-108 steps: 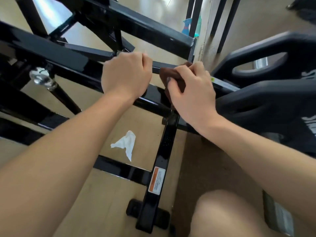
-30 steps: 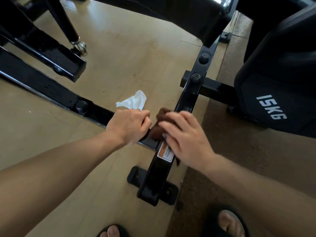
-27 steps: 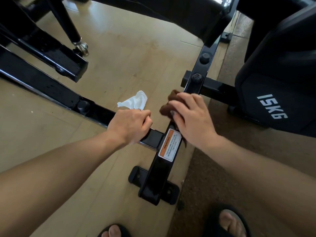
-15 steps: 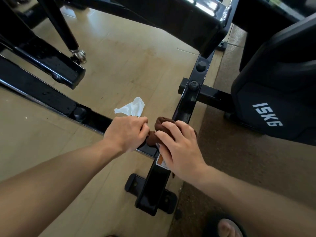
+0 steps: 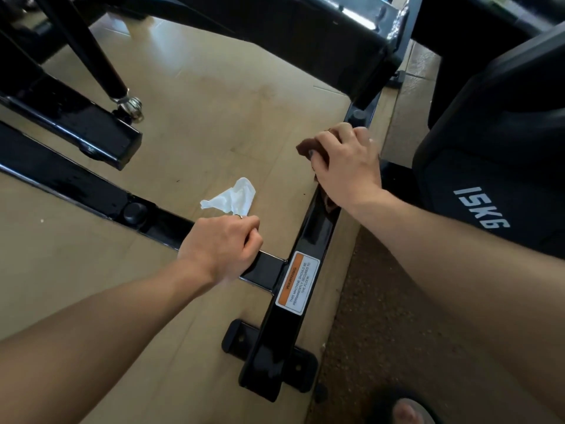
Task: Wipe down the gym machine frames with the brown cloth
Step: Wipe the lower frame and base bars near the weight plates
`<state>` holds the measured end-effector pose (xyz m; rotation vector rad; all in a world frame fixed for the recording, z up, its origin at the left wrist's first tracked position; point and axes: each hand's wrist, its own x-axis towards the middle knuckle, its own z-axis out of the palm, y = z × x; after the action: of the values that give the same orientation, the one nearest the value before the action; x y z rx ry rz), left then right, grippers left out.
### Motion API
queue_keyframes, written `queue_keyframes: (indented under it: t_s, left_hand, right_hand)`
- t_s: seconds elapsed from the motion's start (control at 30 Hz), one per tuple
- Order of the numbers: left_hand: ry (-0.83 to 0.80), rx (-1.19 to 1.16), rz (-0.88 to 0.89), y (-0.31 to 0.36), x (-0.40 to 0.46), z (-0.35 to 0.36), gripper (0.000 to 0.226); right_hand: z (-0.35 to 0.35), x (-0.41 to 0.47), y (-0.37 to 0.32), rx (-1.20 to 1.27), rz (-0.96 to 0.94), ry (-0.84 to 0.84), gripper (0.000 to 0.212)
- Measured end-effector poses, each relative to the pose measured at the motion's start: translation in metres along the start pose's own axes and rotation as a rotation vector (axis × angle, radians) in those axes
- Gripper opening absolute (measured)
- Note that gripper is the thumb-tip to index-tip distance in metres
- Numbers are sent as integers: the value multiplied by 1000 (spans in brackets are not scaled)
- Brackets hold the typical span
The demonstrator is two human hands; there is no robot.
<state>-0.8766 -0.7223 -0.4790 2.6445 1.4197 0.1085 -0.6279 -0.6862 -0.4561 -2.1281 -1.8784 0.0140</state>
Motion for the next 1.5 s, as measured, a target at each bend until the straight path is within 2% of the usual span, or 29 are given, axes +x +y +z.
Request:
queue_keyframes:
  t_s: [0.3, 0.47, 0.7, 0.8, 1.0, 1.23, 1.37, 1.5]
  left_hand:
    - [24, -3, -23, 0, -1, 1, 37]
    - [32, -6, -14, 1, -2, 2, 36]
    - [7, -27, -13, 2, -1, -3, 33]
    - [7, -17, -6, 1, 0, -2, 34]
    - [28, -14, -17, 1, -1, 1, 34]
    - [14, -18, -23, 1, -1, 1, 34]
    - [37, -29, -23, 2, -1, 2, 35]
    - [42, -29, -16, 1, -1, 3, 34]
  right_hand:
    - [6, -31, -11, 218, 342, 174, 40]
    - [11, -59, -21, 194, 318, 139, 43]
    - [2, 9, 12, 131, 162, 42, 39]
    - [0, 18, 21, 232, 197, 42, 38]
    - [16, -59, -18, 348, 367, 155, 39]
    - [10, -148, -60, 381, 253, 42, 46]
    - [10, -112, -35, 488, 289, 55, 40]
    - [11, -59, -16, 395, 388, 86, 39]
